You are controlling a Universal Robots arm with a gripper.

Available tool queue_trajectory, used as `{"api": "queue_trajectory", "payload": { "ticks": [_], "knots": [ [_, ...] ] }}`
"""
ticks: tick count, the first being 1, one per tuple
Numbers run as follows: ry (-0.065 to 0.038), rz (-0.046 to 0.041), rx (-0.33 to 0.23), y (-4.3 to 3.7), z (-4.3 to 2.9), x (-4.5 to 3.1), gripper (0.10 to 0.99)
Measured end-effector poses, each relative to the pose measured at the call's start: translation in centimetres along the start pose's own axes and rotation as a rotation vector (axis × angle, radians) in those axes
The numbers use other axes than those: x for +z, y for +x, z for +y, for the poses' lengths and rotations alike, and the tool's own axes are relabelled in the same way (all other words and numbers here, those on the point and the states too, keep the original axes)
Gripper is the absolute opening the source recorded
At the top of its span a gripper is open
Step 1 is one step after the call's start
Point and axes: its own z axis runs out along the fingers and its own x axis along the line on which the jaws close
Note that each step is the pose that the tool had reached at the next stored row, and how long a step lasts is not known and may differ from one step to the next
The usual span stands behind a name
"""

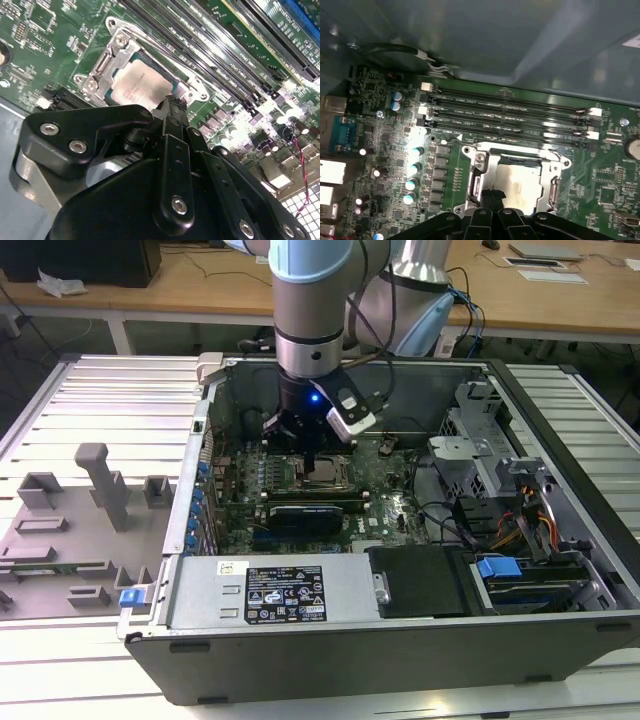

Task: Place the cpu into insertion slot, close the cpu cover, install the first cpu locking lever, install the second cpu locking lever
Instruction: 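Close the cpu cover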

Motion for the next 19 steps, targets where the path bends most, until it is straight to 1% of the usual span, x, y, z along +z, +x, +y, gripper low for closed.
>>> {"api": "queue_trajectory", "payload": {
  "ticks": [1, 3, 6, 9, 12, 16, 19],
  "knots": [
    [0.000, -0.0006, 0.000, 0.24, 0.08, 0.19, 0.106],
    [0.000, -0.0008, 0.000, 0.37, 0.10, 0.46, 0.106],
    [0.000, -0.0009, 0.000, 0.57, 0.10, 1.16, 0.106],
    [0.000, -0.0007, 0.000, 0.59, 0.09, 1.42, 0.106],
    [0.000, -0.0008, 0.000, 0.58, 0.09, 1.44, 0.106],
    [0.000, -0.0008, 0.000, 0.29, 0.04, 1.45, 0.106],
    [0.000, -0.0008, 0.000, 0.23, 0.03, 1.45, 0.106]
  ]
}}
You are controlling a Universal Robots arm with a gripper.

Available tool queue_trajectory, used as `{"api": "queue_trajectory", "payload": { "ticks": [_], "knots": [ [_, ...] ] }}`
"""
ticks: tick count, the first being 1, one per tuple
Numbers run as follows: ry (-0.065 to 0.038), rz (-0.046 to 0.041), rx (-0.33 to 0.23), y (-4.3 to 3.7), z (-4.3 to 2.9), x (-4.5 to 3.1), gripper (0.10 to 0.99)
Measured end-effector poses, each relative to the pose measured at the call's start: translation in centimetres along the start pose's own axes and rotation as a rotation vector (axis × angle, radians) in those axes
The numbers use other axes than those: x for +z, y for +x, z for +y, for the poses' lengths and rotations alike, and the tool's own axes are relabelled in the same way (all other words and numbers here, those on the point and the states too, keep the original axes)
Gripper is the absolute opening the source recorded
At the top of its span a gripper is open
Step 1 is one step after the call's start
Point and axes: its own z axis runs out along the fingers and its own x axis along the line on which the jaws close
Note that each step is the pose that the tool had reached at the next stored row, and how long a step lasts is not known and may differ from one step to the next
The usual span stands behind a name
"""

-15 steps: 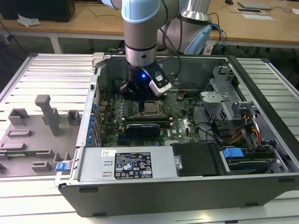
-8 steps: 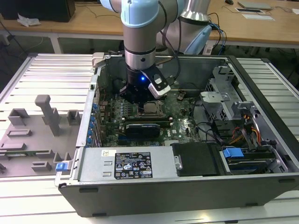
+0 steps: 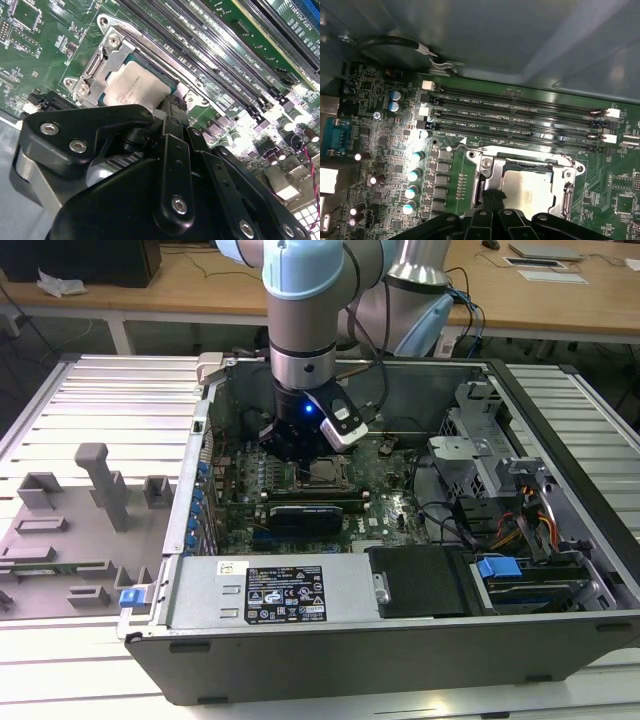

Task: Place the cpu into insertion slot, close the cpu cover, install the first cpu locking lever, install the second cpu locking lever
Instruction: 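Close the cpu cover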

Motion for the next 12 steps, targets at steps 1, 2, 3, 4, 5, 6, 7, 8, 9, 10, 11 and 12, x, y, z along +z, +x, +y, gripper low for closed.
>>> {"api": "queue_trajectory", "payload": {
  "ticks": [1, 2, 3, 4, 5, 6, 7, 8, 9, 10, 11, 12],
  "knots": [
    [0.000, 0.0000, 0.000, -0.01, 0.00, 0.00, 0.106],
    [0.000, 0.0000, 0.000, -0.02, 0.00, 0.00, 0.106],
    [0.000, -0.0001, 0.000, -0.02, 0.00, 0.00, 0.106],
    [0.000, 0.0000, 0.000, -0.02, 0.00, 0.00, 0.106],
    [0.000, -0.0001, 0.000, -0.03, 0.01, -0.11, 0.106],
    [0.000, 0.0000, 0.000, -0.04, 0.01, -0.40, 0.106],
    [0.000, 0.0000, 0.000, -0.06, 0.02, -0.68, 0.106],
    [0.000, 0.0000, 0.000, -0.07, 0.03, -0.93, 0.106],
    [0.000, 0.0000, 0.000, -0.08, 0.03, -1.17, 0.106],
    [0.000, 0.0000, 0.000, -0.09, 0.04, -1.40, 0.106],
    [0.000, -0.0001, 0.000, -0.10, 0.05, -1.62, 0.106],
    [0.000, -0.0001, 0.000, -0.12, 0.06, -1.90, 0.106]
  ]
}}
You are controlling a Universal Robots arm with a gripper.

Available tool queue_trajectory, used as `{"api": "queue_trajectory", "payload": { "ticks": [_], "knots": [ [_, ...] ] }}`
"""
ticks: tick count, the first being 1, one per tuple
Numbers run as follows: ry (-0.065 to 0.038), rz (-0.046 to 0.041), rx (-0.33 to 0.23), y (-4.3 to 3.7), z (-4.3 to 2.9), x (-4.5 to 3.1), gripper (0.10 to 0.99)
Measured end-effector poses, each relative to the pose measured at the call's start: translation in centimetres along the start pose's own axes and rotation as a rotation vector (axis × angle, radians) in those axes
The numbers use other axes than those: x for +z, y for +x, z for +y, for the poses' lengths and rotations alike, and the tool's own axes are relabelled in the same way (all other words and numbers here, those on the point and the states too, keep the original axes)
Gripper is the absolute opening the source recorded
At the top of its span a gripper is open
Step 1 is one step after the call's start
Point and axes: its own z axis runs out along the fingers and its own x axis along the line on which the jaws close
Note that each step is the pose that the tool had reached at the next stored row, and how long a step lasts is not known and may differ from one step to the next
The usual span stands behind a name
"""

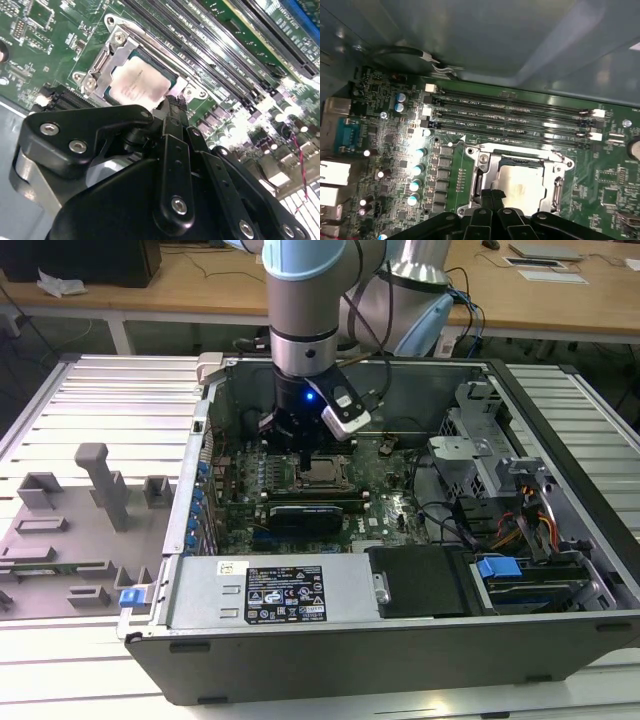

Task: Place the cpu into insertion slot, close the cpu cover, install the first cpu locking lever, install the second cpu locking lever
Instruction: 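Close the cpu cover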

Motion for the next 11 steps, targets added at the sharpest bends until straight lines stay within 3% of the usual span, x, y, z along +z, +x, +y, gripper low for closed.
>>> {"api": "queue_trajectory", "payload": {
  "ticks": [3, 9, 11],
  "knots": [
    [0.000, 0.0005, 0.000, -0.20, -0.04, -0.08, 0.106],
    [-0.001, 0.0054, 0.000, -2.78, -0.59, 0.03, 0.106],
    [-0.001, 0.0060, 0.000, -3.20, -0.66, 0.05, 0.106]
  ]
}}
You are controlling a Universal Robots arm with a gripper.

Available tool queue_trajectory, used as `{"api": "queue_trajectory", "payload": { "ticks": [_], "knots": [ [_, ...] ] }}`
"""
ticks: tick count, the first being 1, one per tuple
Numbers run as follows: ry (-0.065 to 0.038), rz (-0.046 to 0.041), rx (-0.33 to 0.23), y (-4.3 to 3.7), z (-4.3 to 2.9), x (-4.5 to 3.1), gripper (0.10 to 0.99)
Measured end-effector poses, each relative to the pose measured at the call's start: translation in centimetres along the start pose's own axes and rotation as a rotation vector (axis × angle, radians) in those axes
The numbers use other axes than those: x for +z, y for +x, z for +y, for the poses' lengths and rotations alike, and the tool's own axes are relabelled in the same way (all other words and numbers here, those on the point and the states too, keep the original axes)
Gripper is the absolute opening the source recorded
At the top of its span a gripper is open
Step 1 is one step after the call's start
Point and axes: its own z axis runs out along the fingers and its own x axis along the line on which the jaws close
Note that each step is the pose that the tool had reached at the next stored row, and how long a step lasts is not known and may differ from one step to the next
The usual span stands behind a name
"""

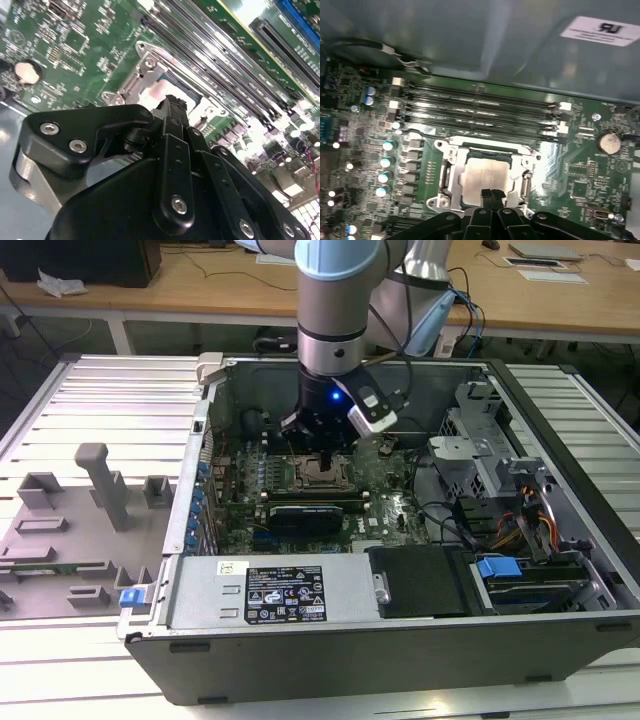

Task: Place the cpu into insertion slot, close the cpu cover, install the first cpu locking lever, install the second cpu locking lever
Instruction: 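Close the cpu cover, then install the first cpu locking lever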

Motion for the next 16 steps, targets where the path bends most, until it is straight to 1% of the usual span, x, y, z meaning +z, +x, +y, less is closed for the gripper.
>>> {"api": "queue_trajectory", "payload": {
  "ticks": [1, 4, 7, 9, 16],
  "knots": [
    [0.000, 0.0000, 0.000, -0.02, 0.00, 0.00, 0.106],
    [0.000, 0.0001, 0.000, -0.04, 0.02, -0.38, 0.106],
    [0.000, 0.0001, 0.000, -0.08, 0.05, -1.15, 0.106],
    [0.000, -0.0001, 0.000, -0.11, 0.09, -1.89, 0.106],
    [0.000, -0.0001, 0.000, -0.12, 0.10, -2.03, 0.106]
  ]
}}
